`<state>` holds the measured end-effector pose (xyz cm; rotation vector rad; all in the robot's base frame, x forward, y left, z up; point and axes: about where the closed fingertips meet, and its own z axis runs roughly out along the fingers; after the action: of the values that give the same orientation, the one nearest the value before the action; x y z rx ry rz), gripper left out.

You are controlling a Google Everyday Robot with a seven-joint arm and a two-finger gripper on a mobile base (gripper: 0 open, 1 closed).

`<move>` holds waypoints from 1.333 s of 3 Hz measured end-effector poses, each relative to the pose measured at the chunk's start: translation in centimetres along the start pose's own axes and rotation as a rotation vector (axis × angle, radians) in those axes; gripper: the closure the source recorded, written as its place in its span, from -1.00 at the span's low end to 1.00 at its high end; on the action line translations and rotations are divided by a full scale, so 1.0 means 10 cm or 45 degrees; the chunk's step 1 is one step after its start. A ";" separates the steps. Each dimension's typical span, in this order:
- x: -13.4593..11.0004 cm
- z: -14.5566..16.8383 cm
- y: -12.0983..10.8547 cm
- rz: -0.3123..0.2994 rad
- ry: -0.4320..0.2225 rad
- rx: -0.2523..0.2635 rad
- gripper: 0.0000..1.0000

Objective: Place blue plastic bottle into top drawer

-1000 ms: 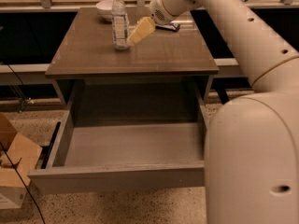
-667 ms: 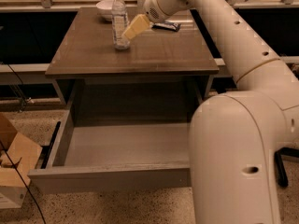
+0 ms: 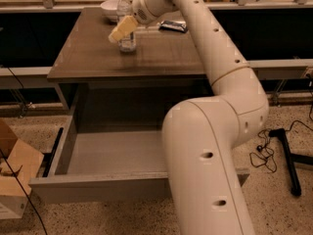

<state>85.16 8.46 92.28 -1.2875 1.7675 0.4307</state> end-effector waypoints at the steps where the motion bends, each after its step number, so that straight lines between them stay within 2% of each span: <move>1: -0.15 0.25 0.10 -0.008 -0.066 -0.067 -0.62; 2: -0.21 0.33 0.14 -0.002 -0.109 -0.094 -0.15; 3: -0.24 0.37 0.14 0.028 -0.181 -0.115 0.47; 4: -0.32 0.31 0.15 0.034 -0.223 -0.130 0.93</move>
Offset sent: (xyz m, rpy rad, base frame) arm 0.0504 0.0408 0.0220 0.1219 0.0028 0.1002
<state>85.39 13.08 92.83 -1.2577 1.6345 0.6369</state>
